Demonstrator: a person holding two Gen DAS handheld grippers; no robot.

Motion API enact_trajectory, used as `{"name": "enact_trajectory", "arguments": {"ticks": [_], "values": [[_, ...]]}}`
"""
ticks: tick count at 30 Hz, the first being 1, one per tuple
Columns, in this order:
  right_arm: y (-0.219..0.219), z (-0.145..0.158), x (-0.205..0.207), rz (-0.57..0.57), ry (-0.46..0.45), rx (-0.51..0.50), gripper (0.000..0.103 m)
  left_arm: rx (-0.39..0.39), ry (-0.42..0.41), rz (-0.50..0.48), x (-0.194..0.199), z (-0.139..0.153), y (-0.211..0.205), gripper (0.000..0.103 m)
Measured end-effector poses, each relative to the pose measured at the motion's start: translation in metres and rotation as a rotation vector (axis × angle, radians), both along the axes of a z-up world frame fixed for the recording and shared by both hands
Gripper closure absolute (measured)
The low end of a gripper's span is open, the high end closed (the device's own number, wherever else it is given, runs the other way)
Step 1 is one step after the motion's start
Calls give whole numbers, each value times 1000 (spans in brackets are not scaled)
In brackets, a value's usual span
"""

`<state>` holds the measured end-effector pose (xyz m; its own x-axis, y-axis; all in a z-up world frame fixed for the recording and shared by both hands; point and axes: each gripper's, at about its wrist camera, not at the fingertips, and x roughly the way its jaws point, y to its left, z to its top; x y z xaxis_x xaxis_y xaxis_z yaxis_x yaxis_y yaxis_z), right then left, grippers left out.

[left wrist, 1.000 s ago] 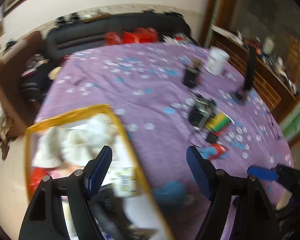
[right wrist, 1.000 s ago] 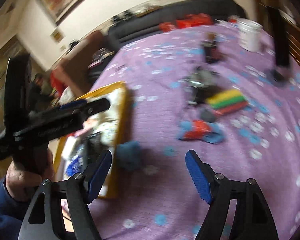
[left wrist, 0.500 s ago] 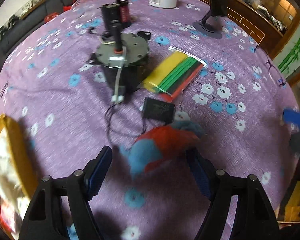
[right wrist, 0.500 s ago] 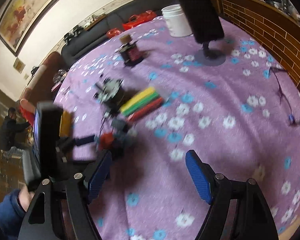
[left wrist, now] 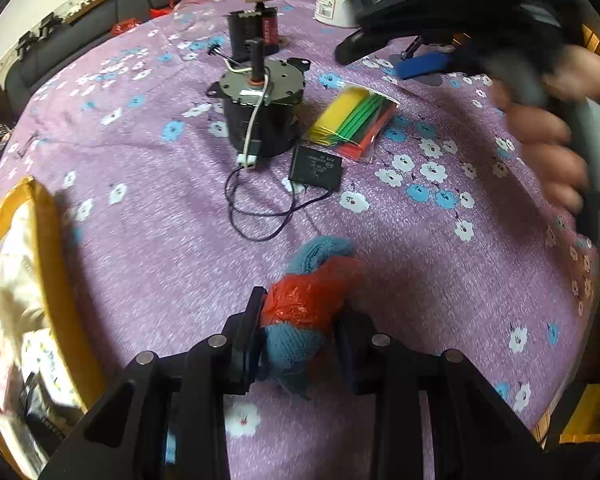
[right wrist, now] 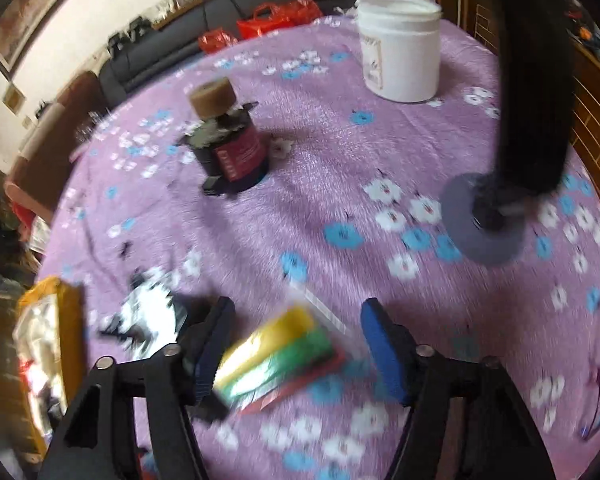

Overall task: Organize soft objects
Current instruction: 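Grasp the clear strip bag with the right tool while the left tool grasps the blue cloth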

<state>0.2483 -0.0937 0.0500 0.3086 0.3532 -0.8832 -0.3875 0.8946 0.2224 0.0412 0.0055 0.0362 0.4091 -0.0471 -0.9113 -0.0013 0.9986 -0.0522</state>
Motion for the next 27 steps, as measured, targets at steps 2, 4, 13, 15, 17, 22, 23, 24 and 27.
{"name": "enact_trajectory", "arguments": {"ticks": [2, 4, 13, 15, 17, 22, 23, 24, 27], "values": [[10, -12, 7, 14, 13, -49, 45, -2, 7, 12, -4, 2, 2, 72], [14, -21, 5, 29, 35, -91, 47, -12, 10, 25, -6, 3, 5, 72], [-35, -28, -78, 127, 102, -96, 47, -36, 30, 27, -4, 3, 6, 72], [-59, -25, -103, 120, 95, -73, 46, -36, 31, 13, -2, 2, 2, 72], [-83, -23, -122, 89, 104, -42, 46, -40, 35, -1, -3, 1, -2, 72], [-101, -1, -155, 184, 2, 44, 36, -42, 41, -23, -3, -2, -9, 72], [-97, 3, -158, 226, -36, 13, 29, -40, 41, -29, -3, -2, -11, 72], [-91, 4, -159, 261, -52, -1, 28, -38, 40, -32, -2, -2, -12, 72], [-75, 1, -160, 319, -42, -14, 28, -31, 31, -33, -2, 1, -14, 72]]}}
